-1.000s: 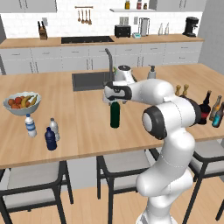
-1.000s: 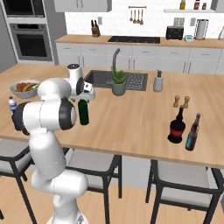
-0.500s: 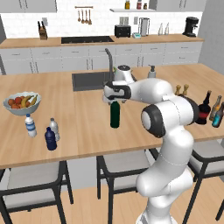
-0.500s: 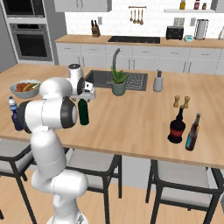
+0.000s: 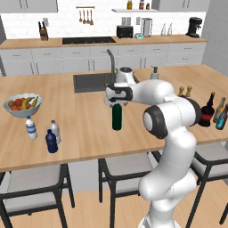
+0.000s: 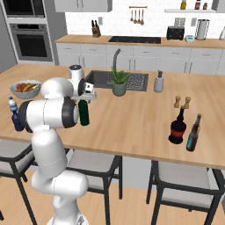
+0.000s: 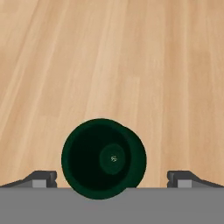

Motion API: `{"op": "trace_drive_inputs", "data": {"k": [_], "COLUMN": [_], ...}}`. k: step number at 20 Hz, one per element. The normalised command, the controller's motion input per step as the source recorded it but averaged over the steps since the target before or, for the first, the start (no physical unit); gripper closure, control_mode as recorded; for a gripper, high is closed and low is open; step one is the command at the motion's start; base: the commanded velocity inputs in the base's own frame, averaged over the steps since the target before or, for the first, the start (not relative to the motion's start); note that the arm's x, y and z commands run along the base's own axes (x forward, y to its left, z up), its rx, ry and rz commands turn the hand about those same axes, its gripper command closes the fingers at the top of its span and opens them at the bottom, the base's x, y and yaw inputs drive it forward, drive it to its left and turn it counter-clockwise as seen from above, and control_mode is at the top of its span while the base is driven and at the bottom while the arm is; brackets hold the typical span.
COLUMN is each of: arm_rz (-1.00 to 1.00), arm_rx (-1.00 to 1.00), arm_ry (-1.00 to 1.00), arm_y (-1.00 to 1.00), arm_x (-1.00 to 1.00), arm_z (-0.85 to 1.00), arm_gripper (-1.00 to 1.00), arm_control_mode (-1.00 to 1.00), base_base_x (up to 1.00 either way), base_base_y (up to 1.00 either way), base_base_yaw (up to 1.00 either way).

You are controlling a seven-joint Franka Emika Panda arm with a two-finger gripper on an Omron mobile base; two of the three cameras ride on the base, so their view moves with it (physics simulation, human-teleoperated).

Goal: Move the plastic bottles in the middle to the plastics group, and the glass bottles in the middle to the glass group.

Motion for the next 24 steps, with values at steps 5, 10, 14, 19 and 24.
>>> {"op": "trace_drive_inputs", "data": {"k": [5,10,14,19,24], "arm_rz": [0.02,0.02,0.02,0.01,0.00], "arm_rx": [0.00,0.00,0.00,0.00,0.00], "arm_ry": [0.00,0.00,0.00,0.00,0.00], "arm_y": [0.00,0.00,0.00,0.00,0.00], "arm_x": [0.03,0.16,0.15,0.01,0.00], "arm_z": [-0.08,0.00,0.00,0.00,0.00], "arm_gripper": [-1.00,-1.00,-1.00,-1.00,-1.00], "arm_control_mode": [-1.00,-1.00,-1.00,-1.00,-1.00], "base_base_x": [0.00,0.00,0.00,0.00,0.00], "base_base_y": [0.00,0.00,0.00,0.00,0.00], "base_base_yaw": [0.00,0.00,0.00,0.00,0.00]}}
